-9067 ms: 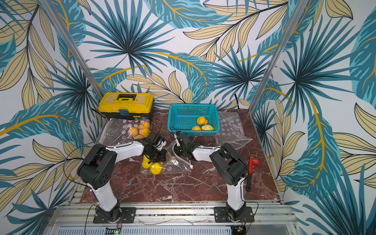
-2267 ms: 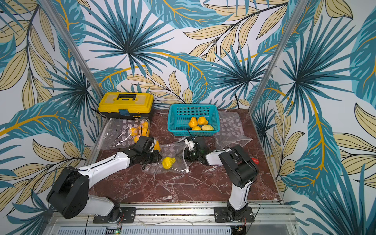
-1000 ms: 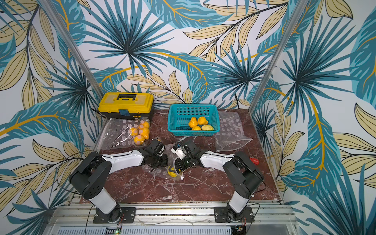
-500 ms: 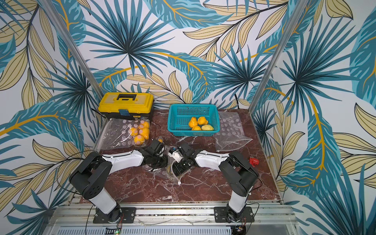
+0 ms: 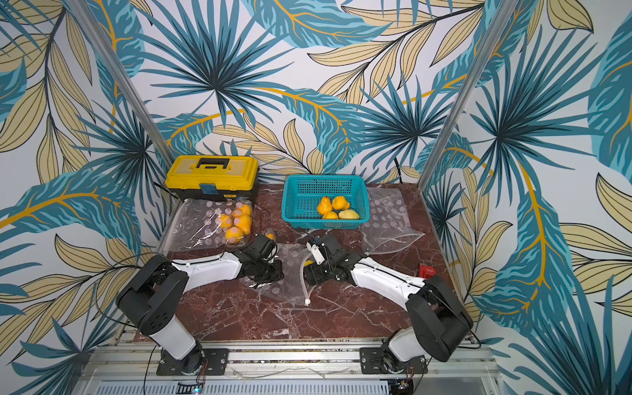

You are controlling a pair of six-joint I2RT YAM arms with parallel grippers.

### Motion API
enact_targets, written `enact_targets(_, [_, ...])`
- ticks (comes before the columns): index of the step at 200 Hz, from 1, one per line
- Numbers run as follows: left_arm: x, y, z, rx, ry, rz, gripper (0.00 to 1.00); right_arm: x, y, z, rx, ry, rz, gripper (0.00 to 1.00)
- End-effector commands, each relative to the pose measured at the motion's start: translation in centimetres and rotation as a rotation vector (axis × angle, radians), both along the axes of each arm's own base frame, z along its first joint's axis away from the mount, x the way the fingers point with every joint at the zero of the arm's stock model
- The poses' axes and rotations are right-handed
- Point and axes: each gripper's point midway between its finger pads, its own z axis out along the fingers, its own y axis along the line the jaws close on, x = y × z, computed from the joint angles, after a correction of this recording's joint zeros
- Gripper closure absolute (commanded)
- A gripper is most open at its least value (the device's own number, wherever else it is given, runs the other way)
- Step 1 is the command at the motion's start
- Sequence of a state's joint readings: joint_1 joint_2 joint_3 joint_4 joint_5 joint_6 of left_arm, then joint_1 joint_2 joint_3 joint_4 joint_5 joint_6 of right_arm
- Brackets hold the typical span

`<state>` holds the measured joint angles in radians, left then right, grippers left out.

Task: Open the zip-top bag and take out the pear
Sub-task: Pick up the pear from the zipper food storage bag, then place the pear in the basket.

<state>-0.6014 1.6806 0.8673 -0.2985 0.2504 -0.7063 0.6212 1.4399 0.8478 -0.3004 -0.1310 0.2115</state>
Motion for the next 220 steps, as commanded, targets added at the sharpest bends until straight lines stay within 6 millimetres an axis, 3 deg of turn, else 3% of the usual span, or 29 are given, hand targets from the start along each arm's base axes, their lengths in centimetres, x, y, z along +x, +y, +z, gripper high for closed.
enact_targets(1, [-0.8,1.0,-1.4,0.052,0.032,0.001,0.86,0.1,-3.0,0.2,-0.052,0.013,-0.115,0.24])
enact_targets(51, [-0.6,0.7,-0.5,0.033,0.016,0.005,0.86,4.1,-5.8,5.8,0.001,-0.123,-0.248,0.27])
enact_targets(81, [-0.3,0.4,1.2,0.015,0.000,-0.001,0.82,8.0,-5.5,8.8,-0.003,-0.175,-0.249,0.28])
enact_targets(124, [0.5,-0.1,5.3,-0.024,-0.063,0.000,0.76,14.8,-4.2,10.2,0.008,-0.174,-0.251,0.31])
enact_targets(145, [0.8,0.1,7.1,-0.031,-0.092,0.003,0.74,18.2,-3.2,10.3,0.009,-0.192,-0.241,0.32])
enact_targets(174, [1.1,1.4,9.1,-0.035,-0.125,0.022,0.72,21.9,-1.3,8.6,0.021,-0.173,-0.204,0.32])
enact_targets(220, [1.8,5.6,10.9,-0.011,-0.151,0.090,0.69,26.0,1.2,5.1,0.056,-0.142,-0.158,0.31])
